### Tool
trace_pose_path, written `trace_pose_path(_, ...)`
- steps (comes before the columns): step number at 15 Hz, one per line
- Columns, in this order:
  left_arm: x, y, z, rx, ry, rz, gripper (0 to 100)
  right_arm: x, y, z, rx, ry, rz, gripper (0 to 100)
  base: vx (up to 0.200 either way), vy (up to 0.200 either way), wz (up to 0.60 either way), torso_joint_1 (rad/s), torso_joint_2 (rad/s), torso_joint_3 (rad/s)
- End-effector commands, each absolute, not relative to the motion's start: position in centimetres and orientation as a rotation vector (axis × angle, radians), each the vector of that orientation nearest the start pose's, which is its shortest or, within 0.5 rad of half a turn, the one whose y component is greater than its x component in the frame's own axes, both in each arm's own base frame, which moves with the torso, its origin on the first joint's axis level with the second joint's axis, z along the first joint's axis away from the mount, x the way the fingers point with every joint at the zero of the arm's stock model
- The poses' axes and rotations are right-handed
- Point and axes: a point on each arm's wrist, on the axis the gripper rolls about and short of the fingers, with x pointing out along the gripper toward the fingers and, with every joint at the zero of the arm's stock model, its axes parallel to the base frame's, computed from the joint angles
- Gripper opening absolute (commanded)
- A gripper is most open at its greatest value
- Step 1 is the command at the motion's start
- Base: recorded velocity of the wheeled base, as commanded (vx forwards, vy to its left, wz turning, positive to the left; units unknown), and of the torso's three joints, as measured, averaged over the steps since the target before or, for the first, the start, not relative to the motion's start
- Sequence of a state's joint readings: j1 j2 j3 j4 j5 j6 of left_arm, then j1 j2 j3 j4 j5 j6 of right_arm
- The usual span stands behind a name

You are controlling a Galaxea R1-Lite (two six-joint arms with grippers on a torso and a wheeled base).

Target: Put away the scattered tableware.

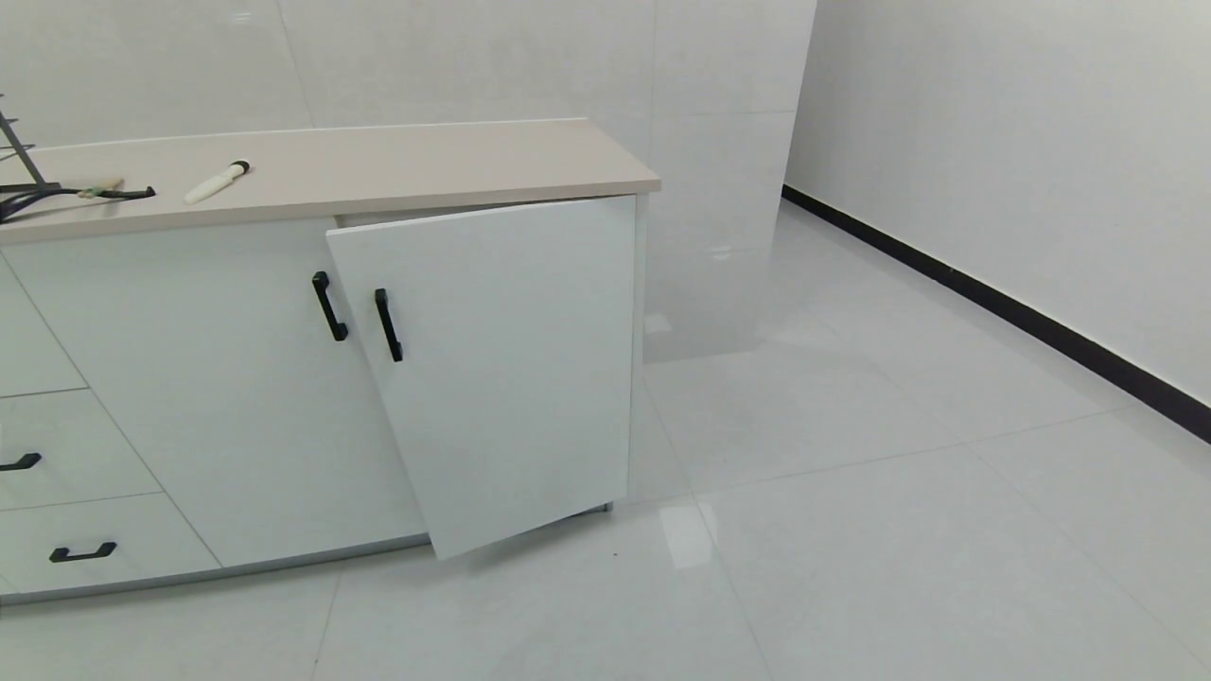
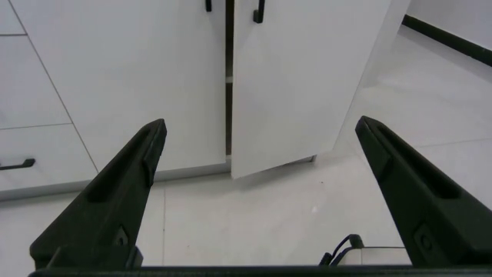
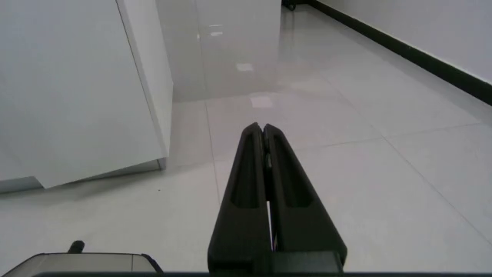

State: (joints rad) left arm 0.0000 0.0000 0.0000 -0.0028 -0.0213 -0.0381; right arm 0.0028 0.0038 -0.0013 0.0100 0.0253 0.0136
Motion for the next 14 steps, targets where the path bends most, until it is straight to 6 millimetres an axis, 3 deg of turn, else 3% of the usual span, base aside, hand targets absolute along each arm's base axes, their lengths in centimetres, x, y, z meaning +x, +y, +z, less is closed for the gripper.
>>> trace_pose_path(1, -2.28, -0.05, 7.58, -0.038, -0.003, -0.022, 100, -2.22, 0.05, 7.50, 0.014, 0.019, 0.029, 0, 0.000, 0.000, 0.00, 0.000, 0.00, 0.000)
trace_pose_path(9, -2.28, -0.05, 7.58, -0.038, -0.003, -0.022, 100, -2.23, 0.04, 7.54, 0.005, 0.017, 0.020, 0, 0.000, 0.000, 0.00, 0.000, 0.00, 0.000)
trace_pose_path(14, -2.28, -0.05, 7.58, -0.035, -0.003, -0.023, 100, -2.23, 0.04, 7.54, 0.005, 0.017, 0.021, 0, 0.000, 0.000, 0.60, 0.004, 0.00, 0.000)
